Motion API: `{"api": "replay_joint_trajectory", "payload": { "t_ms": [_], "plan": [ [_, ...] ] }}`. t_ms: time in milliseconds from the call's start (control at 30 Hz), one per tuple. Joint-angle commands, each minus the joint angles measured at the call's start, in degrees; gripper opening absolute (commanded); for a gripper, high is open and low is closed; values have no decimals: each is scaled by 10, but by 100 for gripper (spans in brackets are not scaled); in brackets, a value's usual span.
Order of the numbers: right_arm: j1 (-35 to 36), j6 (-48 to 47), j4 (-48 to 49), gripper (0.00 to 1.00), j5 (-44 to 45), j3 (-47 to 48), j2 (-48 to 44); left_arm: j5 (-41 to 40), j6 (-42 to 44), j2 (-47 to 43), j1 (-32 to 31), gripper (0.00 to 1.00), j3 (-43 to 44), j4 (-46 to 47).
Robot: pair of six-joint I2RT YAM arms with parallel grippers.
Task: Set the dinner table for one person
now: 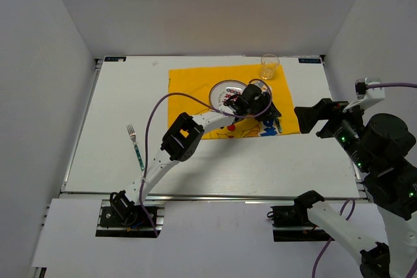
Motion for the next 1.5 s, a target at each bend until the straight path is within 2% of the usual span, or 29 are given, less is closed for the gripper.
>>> {"api": "replay_joint_trajectory", "payload": {
  "t_ms": [0, 233, 433, 633, 700, 767, 867, 933, 967, 1033, 1167, 1267, 1467],
  "plan": [
    [4, -8, 28, 89, 11, 2, -7, -14, 10, -13, 1, 53, 20, -16],
    [9, -8, 28, 89, 13, 2, -9, -41, 21, -14, 1, 53, 19, -54],
    [8, -8, 35, 89, 10, -3, -6, -66, 66, -70, -9, 58, 10, -100],
    [7, -6, 34, 89, 23, 15, -6, -118, 124, -215, -9, 80, -43, -175],
    [6, -3, 35, 89, 26, 18, -6, -148, 125, -287, -9, 97, -73, -229],
    [6, 4, 43, 89, 16, 9, -7, -201, 106, -331, 8, 98, -127, -279],
    [6, 14, 64, 89, -15, -28, -7, -274, 91, -416, 50, 98, -219, -375],
    [6, 15, 72, 89, -33, -58, -5, -299, 79, -489, 75, 98, -277, -394],
    [5, 14, 81, 89, -37, -66, -2, -329, 69, -537, 102, 98, -333, -419],
    [5, 13, 86, 89, -49, -80, 4, -349, 34, -585, 137, 98, -386, -450],
    [4, 20, 116, 89, -75, -116, 5, -365, 17, -700, 268, 98, -542, -470],
    [2, 32, 137, 89, -100, -132, 14, -348, 31, -720, 348, 98, -588, -494],
    [3, 42, 155, 89, -119, -156, 12, -317, 45, -696, 433, 98, -680, -458]
  ]
}}
